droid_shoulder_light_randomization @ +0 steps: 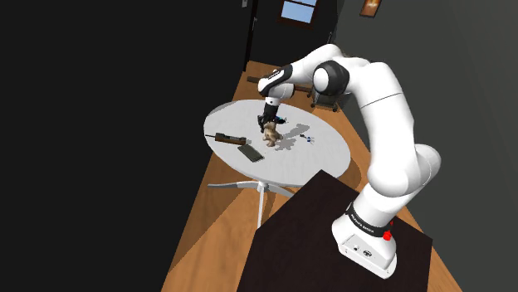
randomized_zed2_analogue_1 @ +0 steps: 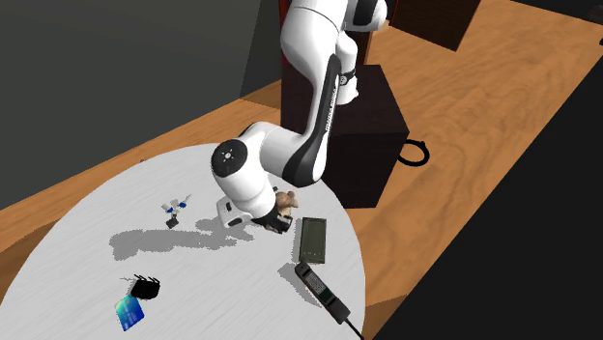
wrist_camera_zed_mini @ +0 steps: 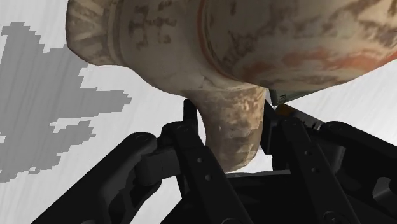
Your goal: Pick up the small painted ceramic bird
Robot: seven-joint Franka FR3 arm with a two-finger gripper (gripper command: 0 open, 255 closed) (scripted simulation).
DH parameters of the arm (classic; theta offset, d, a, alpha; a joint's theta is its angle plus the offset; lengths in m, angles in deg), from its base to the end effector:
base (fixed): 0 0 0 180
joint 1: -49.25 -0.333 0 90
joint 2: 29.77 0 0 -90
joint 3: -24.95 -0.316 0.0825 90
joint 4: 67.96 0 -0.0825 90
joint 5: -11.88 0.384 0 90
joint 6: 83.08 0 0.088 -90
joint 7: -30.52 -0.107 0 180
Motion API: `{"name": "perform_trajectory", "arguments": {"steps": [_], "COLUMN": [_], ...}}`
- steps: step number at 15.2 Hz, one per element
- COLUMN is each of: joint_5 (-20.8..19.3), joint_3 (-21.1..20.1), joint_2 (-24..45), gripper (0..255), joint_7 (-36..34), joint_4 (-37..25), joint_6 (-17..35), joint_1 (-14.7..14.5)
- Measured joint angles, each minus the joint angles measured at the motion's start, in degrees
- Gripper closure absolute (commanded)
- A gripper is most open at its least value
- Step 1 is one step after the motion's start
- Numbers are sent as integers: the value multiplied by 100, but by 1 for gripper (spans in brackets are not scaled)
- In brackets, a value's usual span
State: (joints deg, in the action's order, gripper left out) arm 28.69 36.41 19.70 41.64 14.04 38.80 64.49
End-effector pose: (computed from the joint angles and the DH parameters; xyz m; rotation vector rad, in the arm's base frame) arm 0.6484 -0.2845 0.1714 -2.9572 0.5818 0.1678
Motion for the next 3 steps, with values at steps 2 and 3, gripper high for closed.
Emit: {"name": "perform_trajectory", "arguments": {"steps": [2, 3], "joint_5": [-20, -25], "joint_3": [16, 21], "joint_2": [-81, -112], "gripper": [255, 255], "joint_7": [-22, -22], "joint_4": [-23, -11], "joint_6": [-102, -120], "joint_1": [-7, -9]}}
